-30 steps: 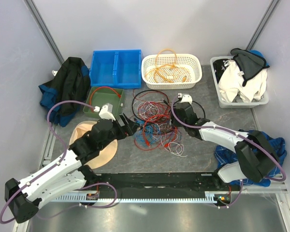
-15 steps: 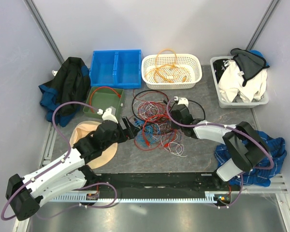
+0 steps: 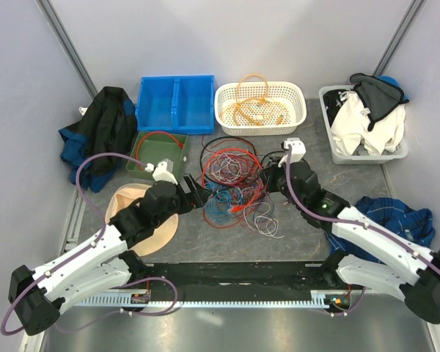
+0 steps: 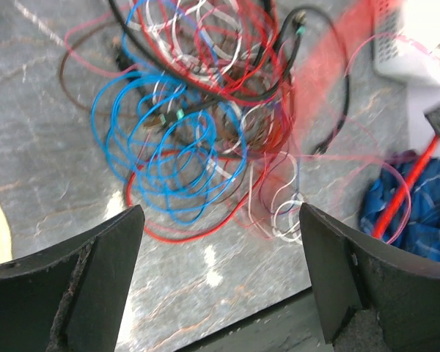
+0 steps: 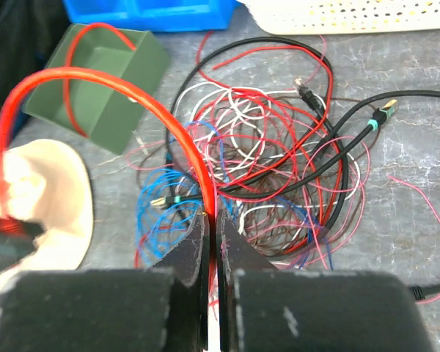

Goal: Untangle the cables

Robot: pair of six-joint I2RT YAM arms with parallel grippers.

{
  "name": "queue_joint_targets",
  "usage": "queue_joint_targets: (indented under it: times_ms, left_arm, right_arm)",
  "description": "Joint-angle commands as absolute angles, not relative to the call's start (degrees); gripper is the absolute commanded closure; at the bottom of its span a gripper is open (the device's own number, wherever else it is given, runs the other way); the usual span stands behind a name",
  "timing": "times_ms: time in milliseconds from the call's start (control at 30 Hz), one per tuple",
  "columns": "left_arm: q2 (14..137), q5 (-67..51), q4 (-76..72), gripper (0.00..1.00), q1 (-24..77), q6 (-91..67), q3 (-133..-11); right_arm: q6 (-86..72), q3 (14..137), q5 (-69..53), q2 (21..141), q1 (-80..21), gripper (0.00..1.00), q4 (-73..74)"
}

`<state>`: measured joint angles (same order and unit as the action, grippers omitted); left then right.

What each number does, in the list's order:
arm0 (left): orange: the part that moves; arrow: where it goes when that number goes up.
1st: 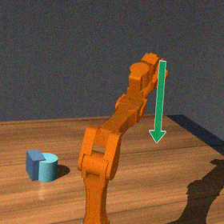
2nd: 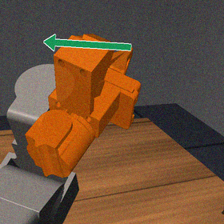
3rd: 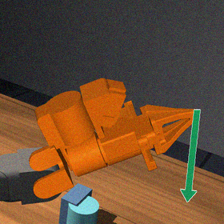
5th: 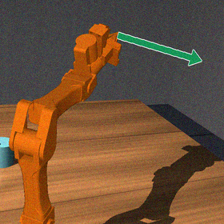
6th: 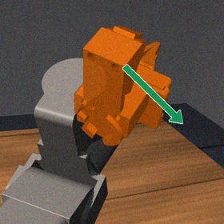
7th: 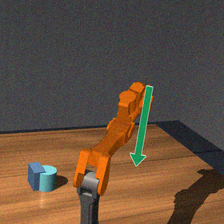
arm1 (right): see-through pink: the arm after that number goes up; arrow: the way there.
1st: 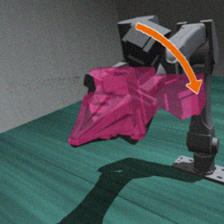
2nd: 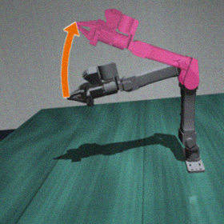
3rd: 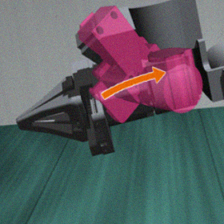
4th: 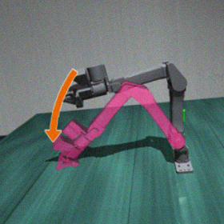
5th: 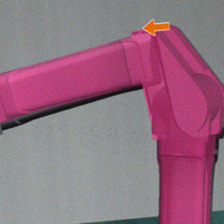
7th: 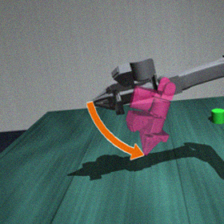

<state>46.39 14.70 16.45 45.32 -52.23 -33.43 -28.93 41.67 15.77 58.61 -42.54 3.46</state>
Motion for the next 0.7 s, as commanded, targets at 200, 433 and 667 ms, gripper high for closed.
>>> queue_joint_targets:
  times_ms: [200,433,667]
  left_arm:
    - [47.64,14.15,1.87,0.08,45.09,-47.38,-36.91]
    - [50.0,10.64,-6.32,0.09,45.09,-46.23,-36.39]
    - [58.0,2.04,-10.44,0.1,45.09,-48.78,-39.02]
  right_arm:
    - [-30.32,41.05,14.24,49.93,-43.77,1.0,12.65]
    - [-30.41,38.67,13.8,47.81,-43.77,1.0,13.97]
    - [-30.24,37.97,10.64,47.63,-44.03,1.0,14.85]
